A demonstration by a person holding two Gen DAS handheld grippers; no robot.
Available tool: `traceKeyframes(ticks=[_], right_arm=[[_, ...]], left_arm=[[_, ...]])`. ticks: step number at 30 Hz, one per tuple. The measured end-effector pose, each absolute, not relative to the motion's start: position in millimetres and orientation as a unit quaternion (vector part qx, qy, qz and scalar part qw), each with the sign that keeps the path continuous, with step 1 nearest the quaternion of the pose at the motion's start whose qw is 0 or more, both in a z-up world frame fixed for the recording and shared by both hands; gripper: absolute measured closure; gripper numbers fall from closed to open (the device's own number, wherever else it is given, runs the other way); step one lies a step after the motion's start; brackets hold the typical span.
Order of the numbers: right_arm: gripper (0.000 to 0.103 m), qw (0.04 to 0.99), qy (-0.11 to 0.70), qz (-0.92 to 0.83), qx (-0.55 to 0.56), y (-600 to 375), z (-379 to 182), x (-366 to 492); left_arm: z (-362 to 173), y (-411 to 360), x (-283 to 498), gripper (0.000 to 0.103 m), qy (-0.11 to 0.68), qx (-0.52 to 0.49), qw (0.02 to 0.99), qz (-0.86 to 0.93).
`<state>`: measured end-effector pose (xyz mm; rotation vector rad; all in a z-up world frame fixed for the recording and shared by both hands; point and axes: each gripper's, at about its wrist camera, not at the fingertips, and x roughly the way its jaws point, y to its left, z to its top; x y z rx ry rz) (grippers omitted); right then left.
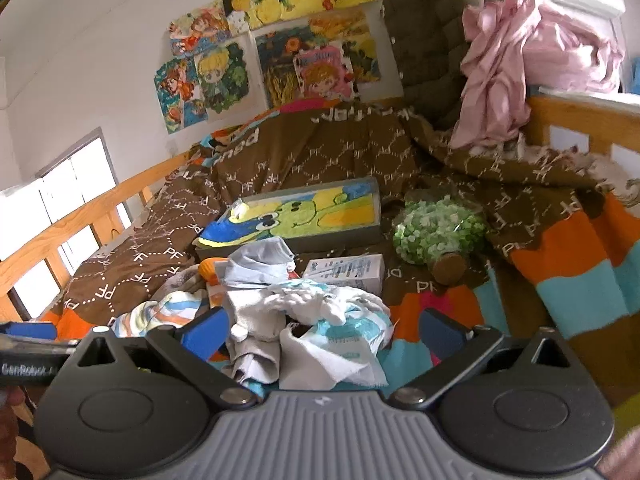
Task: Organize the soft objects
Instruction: 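Grasp the grey cloth with the left tool while the right tool grasps the white blue-patterned cloth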
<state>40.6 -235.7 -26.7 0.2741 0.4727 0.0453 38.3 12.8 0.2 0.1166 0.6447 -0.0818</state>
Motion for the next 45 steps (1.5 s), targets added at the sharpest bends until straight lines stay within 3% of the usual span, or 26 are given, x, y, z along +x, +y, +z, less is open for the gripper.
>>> traceKeyframes(ticks=[5,14,21,24,37,45], right_arm=[[0.000,0.952,0.261,0.052,0.149,-258.2,-32.4,85.0],[0.000,0.948,0.275,0.160,-0.021,-236.8,-43.8,139.5],[0.001,0.943,0.278,0.173,-0.062,-226.5,-50.2,144.4],[0.007,0.939,0.287,0.173,-0.072,-227.8,-53.9,154.2],[0.025,0.924,0.316,0.197,-0.090,-224.0,-71.8,176.2],[0.041,0.927,0.313,0.189,-0.083,-225.9,-72.5,177.5]], left_arm=[[-12.3,7.8,60.6,0.004,0.339,0.062,0.934,-0.095],[-52.9,-5.8,101.0,0.004,0.370,0.052,0.919,-0.125],[-69.1,-11.4,119.2,0.004,0.394,0.046,0.903,-0.164],[-75.5,-16.0,124.4,0.005,0.402,0.033,0.894,-0.194],[-94.7,-17.3,155.2,0.027,0.445,-0.051,0.870,-0.208],[-97.6,-10.7,169.4,0.059,0.466,-0.087,0.862,-0.180]])
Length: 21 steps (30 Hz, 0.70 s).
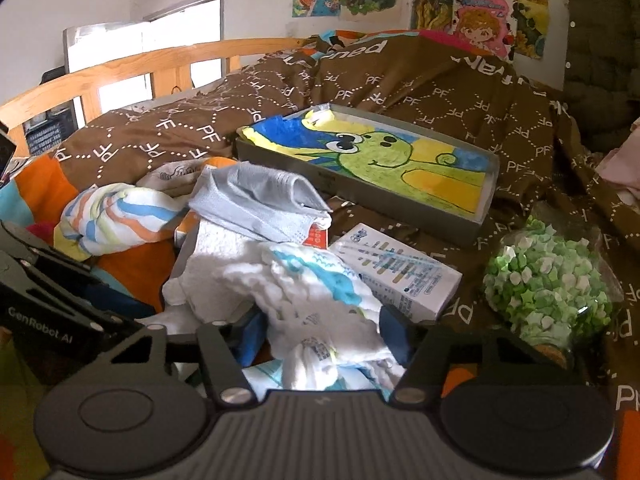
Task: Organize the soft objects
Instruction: 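Grasp the grey cloth with the left tool while the right tool grasps the white blue-patterned cloth, then carry both held cloths up and over into the grey painting tray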
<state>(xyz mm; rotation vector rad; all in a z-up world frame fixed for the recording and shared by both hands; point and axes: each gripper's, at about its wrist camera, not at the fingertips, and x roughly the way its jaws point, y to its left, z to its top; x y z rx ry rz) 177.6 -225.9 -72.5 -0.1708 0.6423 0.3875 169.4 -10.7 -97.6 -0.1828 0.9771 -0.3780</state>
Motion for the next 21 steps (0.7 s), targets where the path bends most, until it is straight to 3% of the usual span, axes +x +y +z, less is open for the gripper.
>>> traceKeyframes(ticks=[2,4,9,13,21], right_arm=[[0.045,0.928,0.314,0.183,-0.082,-226.2,-73.5,178.1],[0.055,0.929,0.314,0.180,-0.080,-227.3,-74.3,179.3],[0.073,0.932,0.310,0.179,-0.058,-233.0,-69.4,178.4],[0.084,0.937,0.305,0.169,-0.037,-239.0,-62.4,175.2],[0.087,0.940,0.289,0.175,0.034,-258.6,-44.3,165.1]], left_arm=[[-98.6,-9.6,170.1,0.068,0.472,-0.091,0.858,-0.181],[-99.8,-11.0,171.6,0.081,0.487,-0.093,0.850,-0.176],[-99.9,-6.7,177.6,0.097,0.522,-0.136,0.827,-0.158],[-88.0,-7.0,172.0,0.099,0.521,-0.126,0.830,-0.154],[-47.2,-3.7,149.2,0.100,0.502,-0.108,0.842,-0.163]])
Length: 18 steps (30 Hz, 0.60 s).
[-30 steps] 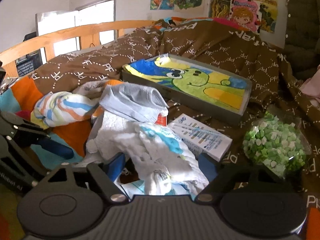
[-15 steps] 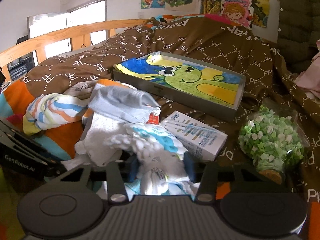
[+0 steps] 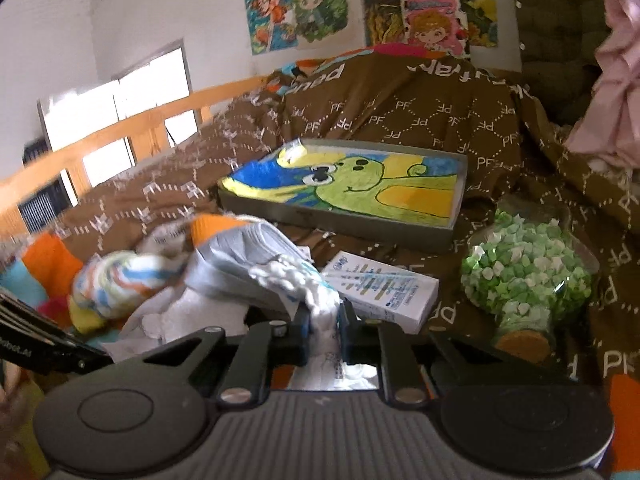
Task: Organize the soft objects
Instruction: 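Carry both held cloths up and over into the grey painting tray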
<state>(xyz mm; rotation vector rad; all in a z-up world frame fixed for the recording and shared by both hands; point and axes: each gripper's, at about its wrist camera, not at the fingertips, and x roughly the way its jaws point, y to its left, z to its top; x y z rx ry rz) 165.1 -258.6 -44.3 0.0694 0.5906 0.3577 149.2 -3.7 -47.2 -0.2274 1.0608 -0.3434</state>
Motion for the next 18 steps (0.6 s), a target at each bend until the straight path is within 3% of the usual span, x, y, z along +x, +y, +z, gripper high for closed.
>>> traceKeyframes(ticks=[18], right_arm=[[0.088,0.905,0.257,0.248,0.231,-302.7,-26.8,156.2]], left_arm=[[28.9,4.8,117.9,0.100,0.439,-0.119,0.876,-0.164]])
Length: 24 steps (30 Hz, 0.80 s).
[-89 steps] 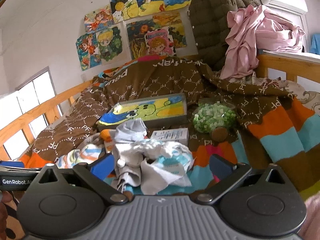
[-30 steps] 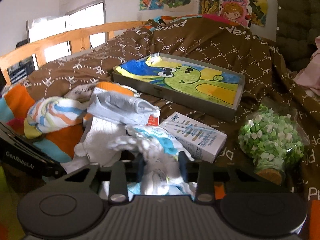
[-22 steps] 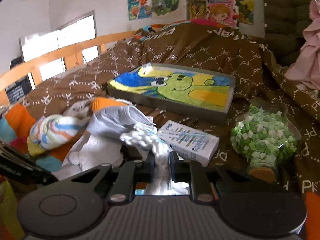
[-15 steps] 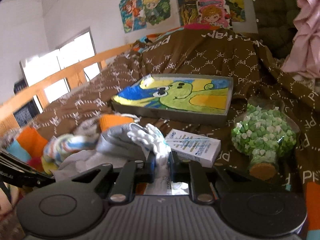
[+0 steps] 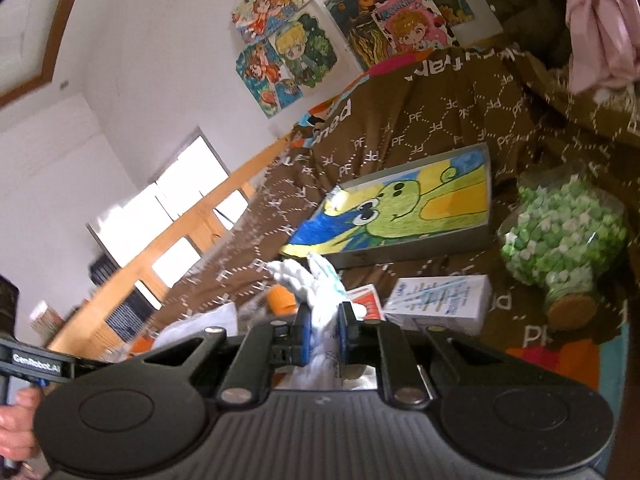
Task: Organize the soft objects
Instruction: 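Carry both held cloths up and over into the grey painting tray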
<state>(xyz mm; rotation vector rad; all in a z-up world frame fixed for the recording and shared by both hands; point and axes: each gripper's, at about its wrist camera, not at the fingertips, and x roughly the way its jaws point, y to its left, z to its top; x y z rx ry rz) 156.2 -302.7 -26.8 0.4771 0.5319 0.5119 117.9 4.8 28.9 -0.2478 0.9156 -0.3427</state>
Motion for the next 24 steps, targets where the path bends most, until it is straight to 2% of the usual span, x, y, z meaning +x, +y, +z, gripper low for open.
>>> traceKeyframes(ticks=[12,17,24], right_arm=[[0.088,0.917,0.186,0.251,0.248,-307.4,-10.3,166.2],[0.088,0.930,0.158,0.230,0.240,-306.3,2.3,209.5],[0.088,0.941,0.146,0.184,0.245,-312.9,-15.1,294.5]], left_arm=[[49.5,3.2,147.2,0.100,0.387,-0.135,0.896,-0.171],[50.8,-9.4,190.7,0.100,0.354,-0.134,0.912,-0.160],[30.0,-33.1,275.9,0.099,0.317,-0.127,0.930,-0.134]])
